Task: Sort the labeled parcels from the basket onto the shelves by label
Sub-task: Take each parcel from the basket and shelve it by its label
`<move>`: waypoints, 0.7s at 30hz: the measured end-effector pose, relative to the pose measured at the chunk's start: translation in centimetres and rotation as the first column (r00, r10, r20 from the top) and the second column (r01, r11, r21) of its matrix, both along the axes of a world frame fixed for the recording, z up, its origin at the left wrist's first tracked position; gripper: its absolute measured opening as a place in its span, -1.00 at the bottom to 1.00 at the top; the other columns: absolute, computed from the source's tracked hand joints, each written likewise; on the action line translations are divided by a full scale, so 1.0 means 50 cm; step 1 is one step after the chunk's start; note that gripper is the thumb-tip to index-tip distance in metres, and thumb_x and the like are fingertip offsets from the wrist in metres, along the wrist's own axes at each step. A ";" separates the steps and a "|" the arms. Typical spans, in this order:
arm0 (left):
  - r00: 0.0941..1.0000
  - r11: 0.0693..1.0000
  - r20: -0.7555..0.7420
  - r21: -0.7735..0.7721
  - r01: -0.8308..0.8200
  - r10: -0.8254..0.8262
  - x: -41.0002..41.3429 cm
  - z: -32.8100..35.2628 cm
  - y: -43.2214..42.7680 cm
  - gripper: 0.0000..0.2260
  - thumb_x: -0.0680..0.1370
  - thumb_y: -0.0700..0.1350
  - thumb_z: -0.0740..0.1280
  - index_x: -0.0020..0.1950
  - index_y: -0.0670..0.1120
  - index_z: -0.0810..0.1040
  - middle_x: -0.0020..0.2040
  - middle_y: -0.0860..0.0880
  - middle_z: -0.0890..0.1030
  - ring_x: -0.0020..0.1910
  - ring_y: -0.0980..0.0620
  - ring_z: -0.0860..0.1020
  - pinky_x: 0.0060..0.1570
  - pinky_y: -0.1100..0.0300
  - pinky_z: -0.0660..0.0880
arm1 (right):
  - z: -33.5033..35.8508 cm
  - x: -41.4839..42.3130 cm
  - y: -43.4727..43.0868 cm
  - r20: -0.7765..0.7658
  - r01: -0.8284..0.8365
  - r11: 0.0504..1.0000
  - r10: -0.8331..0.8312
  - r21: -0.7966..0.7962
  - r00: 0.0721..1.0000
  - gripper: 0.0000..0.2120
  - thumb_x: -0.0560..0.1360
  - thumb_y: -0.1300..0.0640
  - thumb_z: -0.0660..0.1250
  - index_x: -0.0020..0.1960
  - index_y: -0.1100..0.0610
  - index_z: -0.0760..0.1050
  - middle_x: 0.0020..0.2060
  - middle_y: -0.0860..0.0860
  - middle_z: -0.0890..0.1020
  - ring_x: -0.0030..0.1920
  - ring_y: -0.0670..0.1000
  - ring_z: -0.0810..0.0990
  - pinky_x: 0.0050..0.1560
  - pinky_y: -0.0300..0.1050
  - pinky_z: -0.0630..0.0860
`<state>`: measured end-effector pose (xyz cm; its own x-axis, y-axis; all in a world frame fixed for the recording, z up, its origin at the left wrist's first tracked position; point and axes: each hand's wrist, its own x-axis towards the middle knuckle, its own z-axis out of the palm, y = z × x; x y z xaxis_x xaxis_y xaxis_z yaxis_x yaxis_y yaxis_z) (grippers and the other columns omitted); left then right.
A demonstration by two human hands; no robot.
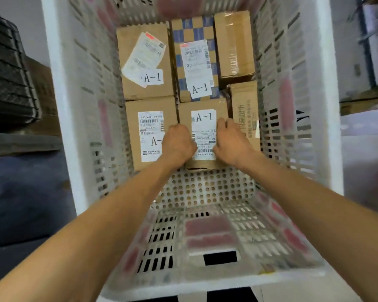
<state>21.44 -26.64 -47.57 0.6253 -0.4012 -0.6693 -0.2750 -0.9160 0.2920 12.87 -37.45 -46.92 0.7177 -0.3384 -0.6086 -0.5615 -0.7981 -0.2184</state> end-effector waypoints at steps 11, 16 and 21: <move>0.793 0.865 -0.402 -0.006 -0.502 0.457 -0.039 -0.016 -0.035 -0.27 0.46 -0.12 0.37 0.48 -0.26 0.05 0.41 -0.20 0.27 0.38 -0.16 0.33 0.33 0.00 0.37 | -0.018 0.035 0.012 -0.023 0.649 0.751 -0.651 0.120 0.758 -0.41 0.36 0.18 0.40 0.30 0.33 0.27 0.24 0.22 0.44 0.28 0.22 0.38 0.29 0.05 0.37; 0.697 0.746 -0.424 -0.070 -0.662 0.579 -0.053 -0.065 -0.010 -0.22 0.22 -0.22 0.33 0.43 -0.14 0.19 0.27 -0.17 0.44 0.24 -0.16 0.47 0.18 -0.11 0.51 | -0.012 0.023 0.006 -0.089 0.677 0.699 -0.678 0.231 0.730 -0.34 0.38 0.28 0.36 0.39 0.28 0.15 0.33 0.14 0.28 0.27 0.14 0.40 0.15 -0.14 0.39; 0.670 0.735 -0.440 -0.033 -0.677 0.598 -0.056 -0.101 0.011 -0.14 0.04 -0.19 0.30 0.38 0.01 0.37 0.32 -0.08 0.49 0.28 -0.13 0.46 0.21 -0.08 0.49 | 0.015 0.005 0.016 -0.163 0.794 0.556 -0.783 0.248 0.600 -0.24 0.39 0.26 0.37 0.50 0.27 0.11 0.46 0.15 0.20 0.44 0.18 0.24 0.44 0.03 0.26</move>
